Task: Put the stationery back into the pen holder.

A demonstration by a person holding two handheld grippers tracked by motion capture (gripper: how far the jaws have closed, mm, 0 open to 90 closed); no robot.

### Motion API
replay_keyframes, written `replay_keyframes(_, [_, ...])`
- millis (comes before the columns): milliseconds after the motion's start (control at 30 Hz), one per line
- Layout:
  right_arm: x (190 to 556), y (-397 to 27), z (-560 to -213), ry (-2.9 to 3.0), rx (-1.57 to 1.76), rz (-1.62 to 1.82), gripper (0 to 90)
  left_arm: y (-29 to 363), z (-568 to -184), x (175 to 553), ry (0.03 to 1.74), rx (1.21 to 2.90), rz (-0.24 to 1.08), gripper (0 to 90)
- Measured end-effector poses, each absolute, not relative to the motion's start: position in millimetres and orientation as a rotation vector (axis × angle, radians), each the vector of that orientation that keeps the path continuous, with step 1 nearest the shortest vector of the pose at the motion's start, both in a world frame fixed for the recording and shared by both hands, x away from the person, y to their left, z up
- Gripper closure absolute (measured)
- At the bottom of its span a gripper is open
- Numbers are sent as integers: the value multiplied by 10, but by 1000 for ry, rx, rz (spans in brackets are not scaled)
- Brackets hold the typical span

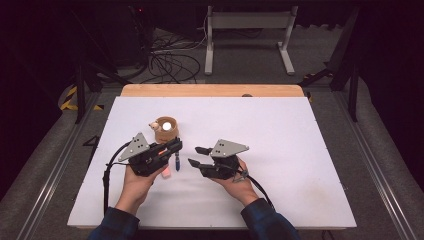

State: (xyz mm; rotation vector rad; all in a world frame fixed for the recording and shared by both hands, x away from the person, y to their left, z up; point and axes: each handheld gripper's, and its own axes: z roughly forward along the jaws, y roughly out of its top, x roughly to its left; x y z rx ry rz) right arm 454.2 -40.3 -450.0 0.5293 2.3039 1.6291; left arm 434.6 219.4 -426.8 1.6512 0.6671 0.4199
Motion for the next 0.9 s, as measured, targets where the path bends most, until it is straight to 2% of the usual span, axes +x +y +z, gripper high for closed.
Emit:
replay_keyframes(367, [4518, -530, -4479, 2270, 616, 1606, 319, 2235, -4149, 4478, 673, 1637, 446, 799])
replay_keyframes(567, [4509, -524, -4493, 2265, 635, 1575, 272, 2280, -4085, 4551, 684, 1615, 455, 799])
replay_keyframes(900, [4510, -524, -4494, 2265, 640, 1570, 250, 2354, -4010, 4666, 693, 1581, 494, 799])
